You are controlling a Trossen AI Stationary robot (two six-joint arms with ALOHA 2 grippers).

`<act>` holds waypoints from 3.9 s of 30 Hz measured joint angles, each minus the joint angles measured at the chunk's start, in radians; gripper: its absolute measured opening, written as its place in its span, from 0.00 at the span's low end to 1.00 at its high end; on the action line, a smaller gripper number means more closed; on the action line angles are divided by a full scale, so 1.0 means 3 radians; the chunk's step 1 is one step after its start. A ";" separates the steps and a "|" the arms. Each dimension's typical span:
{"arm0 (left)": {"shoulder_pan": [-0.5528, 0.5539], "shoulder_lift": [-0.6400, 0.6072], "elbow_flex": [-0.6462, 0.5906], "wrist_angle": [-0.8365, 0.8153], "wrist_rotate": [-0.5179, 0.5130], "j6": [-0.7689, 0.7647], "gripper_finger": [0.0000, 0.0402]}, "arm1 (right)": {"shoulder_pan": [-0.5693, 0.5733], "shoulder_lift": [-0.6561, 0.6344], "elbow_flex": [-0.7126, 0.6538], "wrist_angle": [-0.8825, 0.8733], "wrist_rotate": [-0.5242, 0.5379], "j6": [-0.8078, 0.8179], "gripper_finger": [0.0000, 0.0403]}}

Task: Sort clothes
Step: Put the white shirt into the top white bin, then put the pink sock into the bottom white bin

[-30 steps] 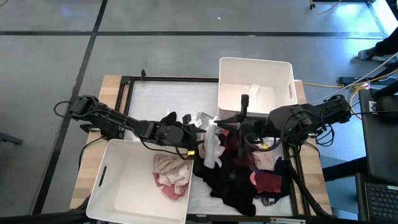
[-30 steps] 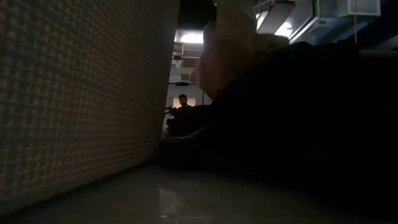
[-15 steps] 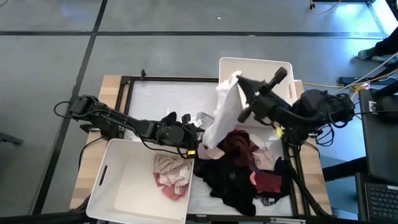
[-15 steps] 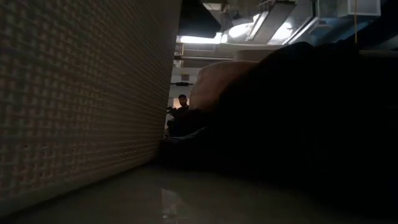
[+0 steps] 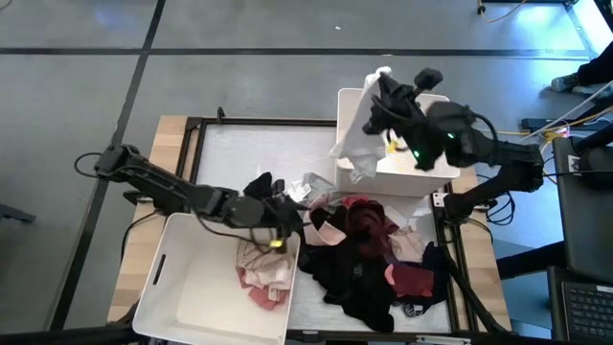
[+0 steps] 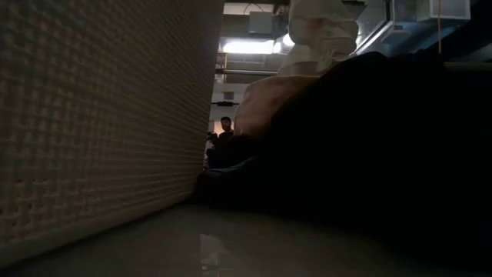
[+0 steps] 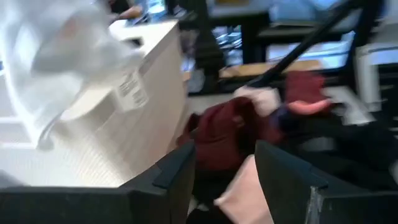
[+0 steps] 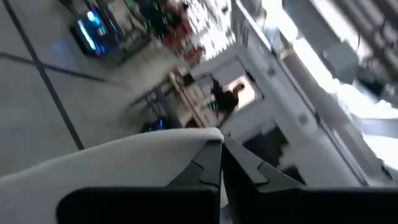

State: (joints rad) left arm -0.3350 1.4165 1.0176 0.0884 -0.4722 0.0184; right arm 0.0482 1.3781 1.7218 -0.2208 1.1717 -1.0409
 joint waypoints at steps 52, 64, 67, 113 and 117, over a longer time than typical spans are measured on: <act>-0.1766 -0.0657 -0.0153 -0.1487 -0.2146 -0.0673 0.39 | -0.0392 0.0062 -0.0184 -0.2613 -0.3013 0.4218 0.60; -0.1765 -0.0657 -0.0153 -0.1488 -0.2123 -0.0721 0.39 | 0.0776 0.0062 -0.1350 -0.1314 -0.3005 0.4233 0.60; -0.1765 -0.0657 -0.0153 -0.1488 -0.2121 -0.0736 0.39 | 0.0890 0.0062 -0.1739 -0.0864 -0.2962 0.4311 0.60; -0.1764 -0.0656 -0.0155 -0.1587 -0.2115 -0.0809 0.39 | 0.0951 0.1147 -0.2162 0.0071 -0.3098 0.4857 0.44; -0.1764 -0.0656 -0.0155 -0.1586 -0.2117 -0.0806 0.39 | 0.0951 0.1147 -0.2164 0.0226 -0.3079 0.4729 0.35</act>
State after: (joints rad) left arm -0.8642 1.2198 0.9710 -0.3874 -1.1072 -0.2234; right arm 0.3336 1.7222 1.0725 -0.1529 0.2479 0.3778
